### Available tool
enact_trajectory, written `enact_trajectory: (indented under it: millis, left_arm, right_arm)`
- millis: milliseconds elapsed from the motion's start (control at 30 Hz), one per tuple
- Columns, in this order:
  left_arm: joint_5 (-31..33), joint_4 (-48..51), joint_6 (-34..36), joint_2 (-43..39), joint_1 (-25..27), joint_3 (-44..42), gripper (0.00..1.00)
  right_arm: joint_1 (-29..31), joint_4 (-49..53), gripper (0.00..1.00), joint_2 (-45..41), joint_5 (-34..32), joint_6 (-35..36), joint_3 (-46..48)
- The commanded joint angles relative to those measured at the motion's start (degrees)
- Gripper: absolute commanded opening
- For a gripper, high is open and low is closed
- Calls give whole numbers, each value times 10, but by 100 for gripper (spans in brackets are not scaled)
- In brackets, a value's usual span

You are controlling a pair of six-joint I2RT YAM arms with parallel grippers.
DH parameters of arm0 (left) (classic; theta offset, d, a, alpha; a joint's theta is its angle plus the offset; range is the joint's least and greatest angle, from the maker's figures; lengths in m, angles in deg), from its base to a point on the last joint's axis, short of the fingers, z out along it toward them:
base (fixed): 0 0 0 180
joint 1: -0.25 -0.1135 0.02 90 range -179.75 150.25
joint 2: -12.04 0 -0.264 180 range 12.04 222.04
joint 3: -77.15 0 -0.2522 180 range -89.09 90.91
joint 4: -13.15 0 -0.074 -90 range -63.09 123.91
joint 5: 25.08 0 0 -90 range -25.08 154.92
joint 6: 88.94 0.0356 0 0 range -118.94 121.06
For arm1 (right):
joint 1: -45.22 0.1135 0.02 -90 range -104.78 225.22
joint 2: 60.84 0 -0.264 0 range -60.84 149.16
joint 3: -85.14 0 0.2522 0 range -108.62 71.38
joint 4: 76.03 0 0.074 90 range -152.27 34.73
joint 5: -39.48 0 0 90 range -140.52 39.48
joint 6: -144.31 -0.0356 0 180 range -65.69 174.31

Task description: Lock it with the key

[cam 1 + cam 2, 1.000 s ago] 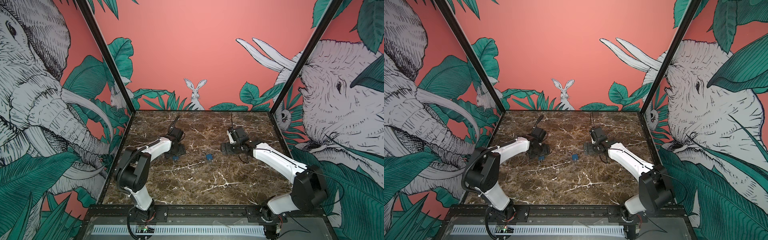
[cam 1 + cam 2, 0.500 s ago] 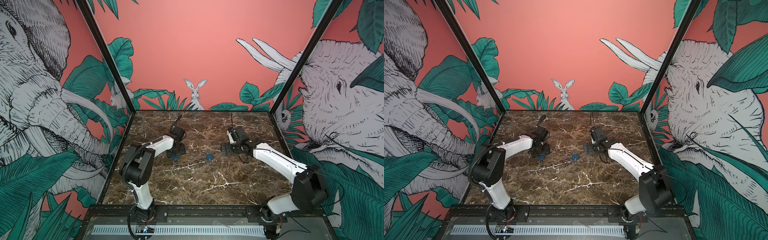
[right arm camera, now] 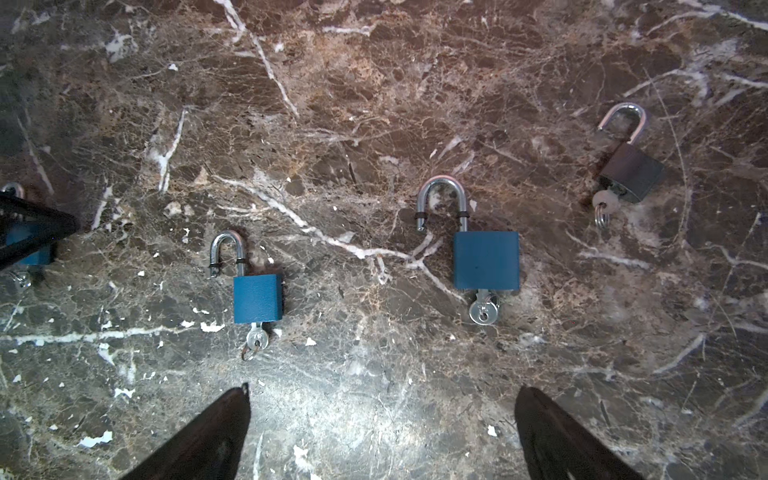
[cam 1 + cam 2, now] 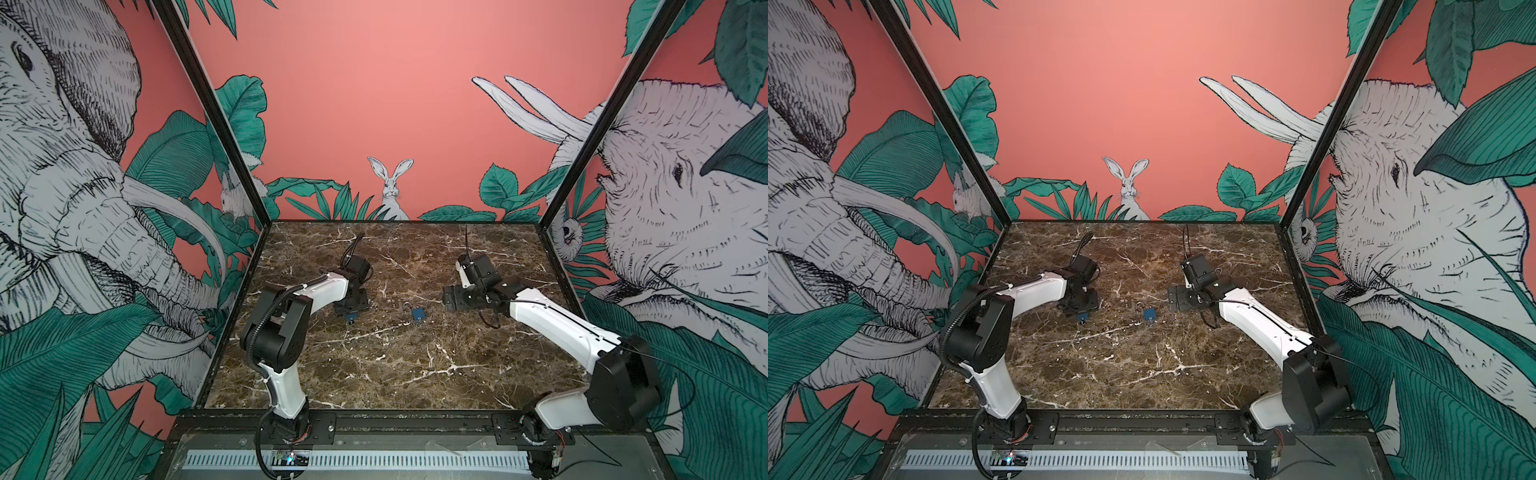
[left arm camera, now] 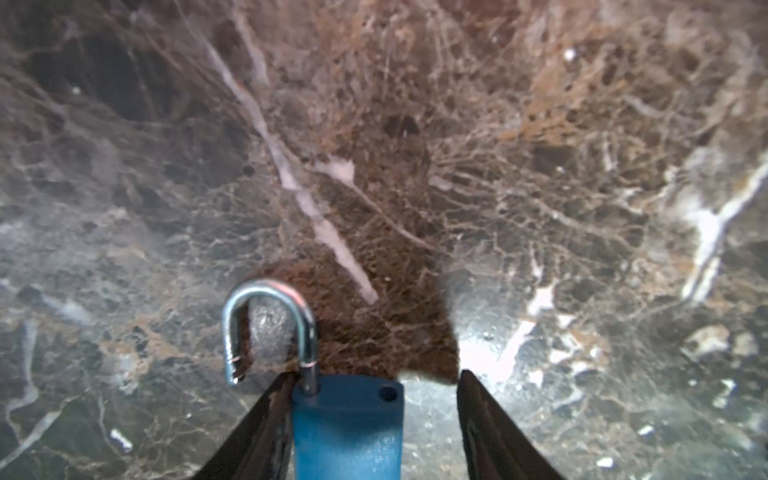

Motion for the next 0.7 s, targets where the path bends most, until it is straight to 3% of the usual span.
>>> enact_trajectory:
  millis: [0, 367, 667]
  left_arm:
    - [-4, -9, -6, 6, 3, -27, 57]
    - [-8, -12, -5, 7, 3, -42, 35]
    - [-43, 1, -14, -12, 3, -13, 30]
  right_arm:
    - [4, 9, 99, -18, -11, -8, 5]
    - [4, 13, 99, -38, -2, -26, 2]
    - [4, -44, 99, -36, 70, -57, 28]
